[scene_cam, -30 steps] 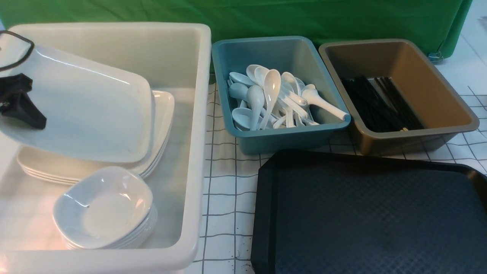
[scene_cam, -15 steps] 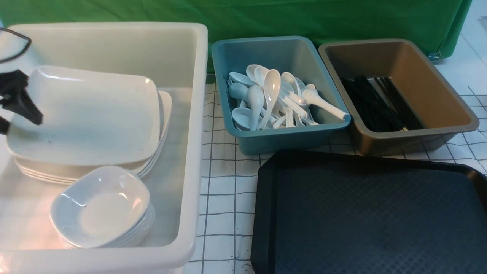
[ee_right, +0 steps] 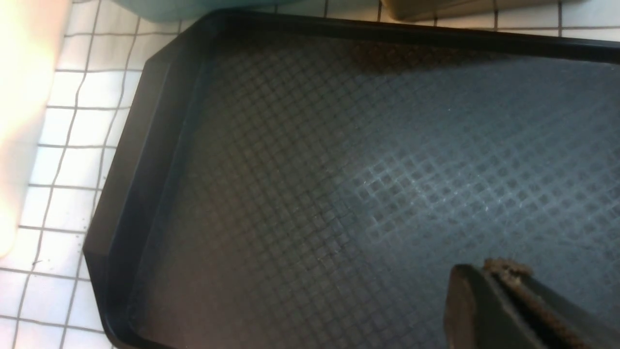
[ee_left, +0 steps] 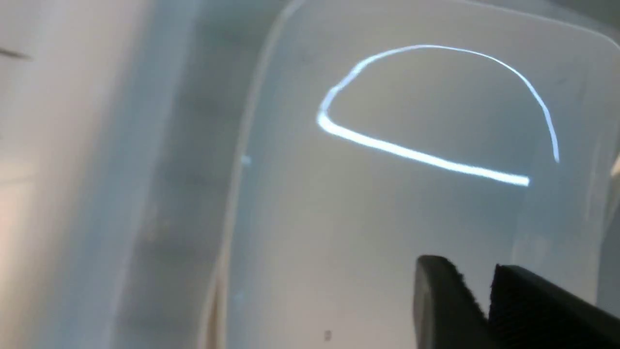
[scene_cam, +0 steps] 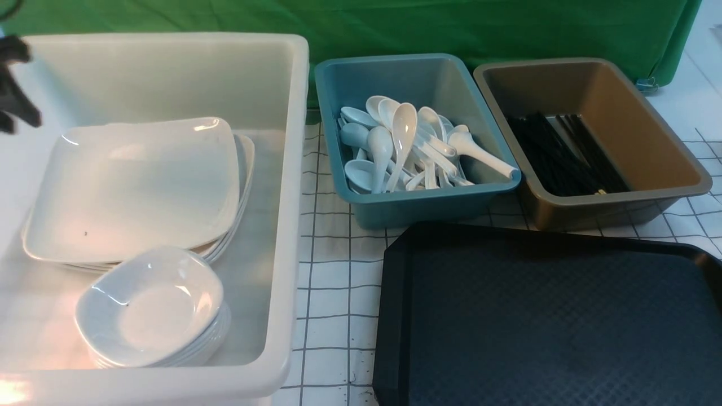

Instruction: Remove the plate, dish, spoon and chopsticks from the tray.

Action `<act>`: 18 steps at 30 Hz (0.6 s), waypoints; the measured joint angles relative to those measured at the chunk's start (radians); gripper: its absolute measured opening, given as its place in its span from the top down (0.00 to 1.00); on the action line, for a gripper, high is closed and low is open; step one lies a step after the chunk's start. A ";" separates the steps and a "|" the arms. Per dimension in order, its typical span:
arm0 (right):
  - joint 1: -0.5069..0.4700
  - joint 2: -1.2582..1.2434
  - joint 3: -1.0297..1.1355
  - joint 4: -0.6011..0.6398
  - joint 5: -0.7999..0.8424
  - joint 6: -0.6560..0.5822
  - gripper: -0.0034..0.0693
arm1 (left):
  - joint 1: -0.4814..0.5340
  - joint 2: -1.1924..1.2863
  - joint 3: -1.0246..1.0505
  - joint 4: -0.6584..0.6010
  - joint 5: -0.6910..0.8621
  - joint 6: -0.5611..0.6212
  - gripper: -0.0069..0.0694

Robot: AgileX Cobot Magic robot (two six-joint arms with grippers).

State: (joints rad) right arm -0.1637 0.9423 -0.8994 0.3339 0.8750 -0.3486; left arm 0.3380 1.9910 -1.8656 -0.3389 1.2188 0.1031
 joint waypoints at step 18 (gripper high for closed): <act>0.000 0.000 0.000 0.000 -0.002 0.001 0.85 | -0.435 0.161 0.000 0.210 0.001 -0.080 0.91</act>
State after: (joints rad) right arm -0.1637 0.9423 -0.8994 0.3339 0.8728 -0.3479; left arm -0.0970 2.1522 -1.8656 -0.1288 1.2201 0.0227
